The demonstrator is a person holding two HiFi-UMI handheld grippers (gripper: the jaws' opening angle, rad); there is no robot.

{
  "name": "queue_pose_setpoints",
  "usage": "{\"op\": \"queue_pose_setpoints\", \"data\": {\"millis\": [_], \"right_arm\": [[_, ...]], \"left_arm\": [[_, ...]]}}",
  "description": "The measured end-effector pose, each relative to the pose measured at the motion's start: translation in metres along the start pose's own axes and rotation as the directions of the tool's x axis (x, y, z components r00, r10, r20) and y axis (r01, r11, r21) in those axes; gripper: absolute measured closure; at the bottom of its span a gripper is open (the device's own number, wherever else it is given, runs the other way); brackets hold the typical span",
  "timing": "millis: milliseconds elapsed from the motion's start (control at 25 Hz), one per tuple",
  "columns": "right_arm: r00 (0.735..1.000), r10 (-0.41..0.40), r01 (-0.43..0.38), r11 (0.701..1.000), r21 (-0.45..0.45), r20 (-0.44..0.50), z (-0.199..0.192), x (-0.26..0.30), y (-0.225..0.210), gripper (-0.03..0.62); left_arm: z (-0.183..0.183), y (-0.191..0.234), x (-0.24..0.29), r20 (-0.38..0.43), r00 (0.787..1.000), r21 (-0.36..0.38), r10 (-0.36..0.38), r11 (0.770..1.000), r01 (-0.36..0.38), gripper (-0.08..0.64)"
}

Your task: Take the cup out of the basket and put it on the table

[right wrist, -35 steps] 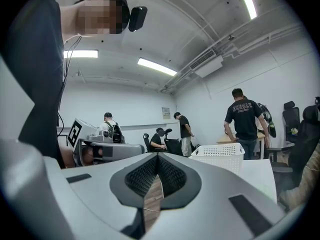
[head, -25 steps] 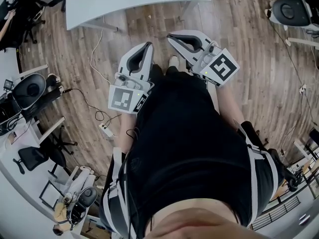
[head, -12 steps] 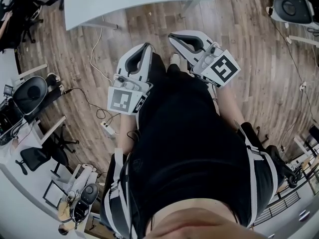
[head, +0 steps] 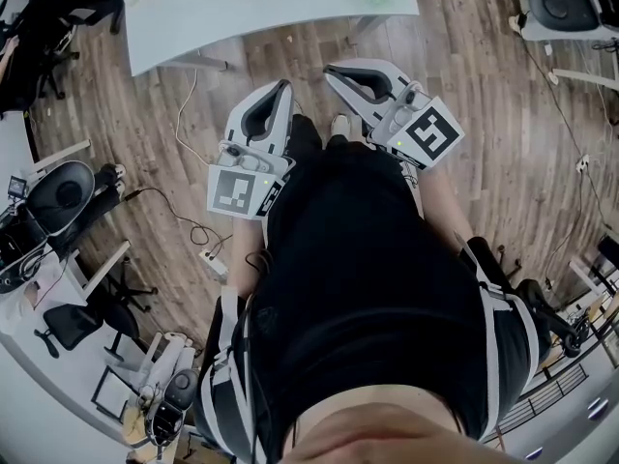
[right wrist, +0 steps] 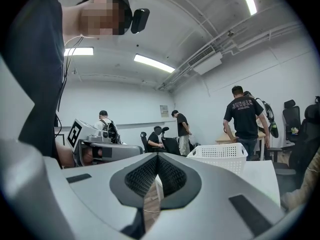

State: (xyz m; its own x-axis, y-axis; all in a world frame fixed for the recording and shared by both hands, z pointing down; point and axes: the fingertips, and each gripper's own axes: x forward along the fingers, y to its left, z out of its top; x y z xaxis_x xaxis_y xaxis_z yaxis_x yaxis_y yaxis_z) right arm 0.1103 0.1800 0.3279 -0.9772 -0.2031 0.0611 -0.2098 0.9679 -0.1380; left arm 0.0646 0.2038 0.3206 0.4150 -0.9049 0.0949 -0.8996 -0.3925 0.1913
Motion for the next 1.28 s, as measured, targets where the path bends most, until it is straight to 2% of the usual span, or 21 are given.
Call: {"op": "queue_pose_setpoints", "data": {"millis": [200, 400, 720, 1280], "right_arm": [[1.000, 0.009, -0.009, 1.000, -0.006, 0.028, 0.011, 0.028, -0.006, 0.574], [1.000, 0.003, -0.003, 1.000, -0.026, 0.006, 0.014, 0.057, -0.012, 0.574], [0.999, -0.035, 0.035, 0.999, -0.031, 0.020, 0.022, 0.088, -0.024, 0.574], [0.998, -0.062, 0.062, 0.997, -0.047, 0.008, 0.014, 0.137, -0.018, 0.574]], "left_arm": [[0.008, 0.028, 0.008, 0.001, 1.000, 0.006, -0.025, 1.000, 0.025, 0.541], [0.018, 0.059, 0.009, 0.016, 0.999, 0.004, -0.030, 1.000, 0.030, 0.541], [0.022, 0.091, 0.009, 0.020, 0.998, 0.006, -0.052, 0.999, 0.052, 0.541], [0.017, 0.134, -0.003, -0.028, 0.995, 0.064, -0.098, 0.993, 0.099, 0.541]]}}
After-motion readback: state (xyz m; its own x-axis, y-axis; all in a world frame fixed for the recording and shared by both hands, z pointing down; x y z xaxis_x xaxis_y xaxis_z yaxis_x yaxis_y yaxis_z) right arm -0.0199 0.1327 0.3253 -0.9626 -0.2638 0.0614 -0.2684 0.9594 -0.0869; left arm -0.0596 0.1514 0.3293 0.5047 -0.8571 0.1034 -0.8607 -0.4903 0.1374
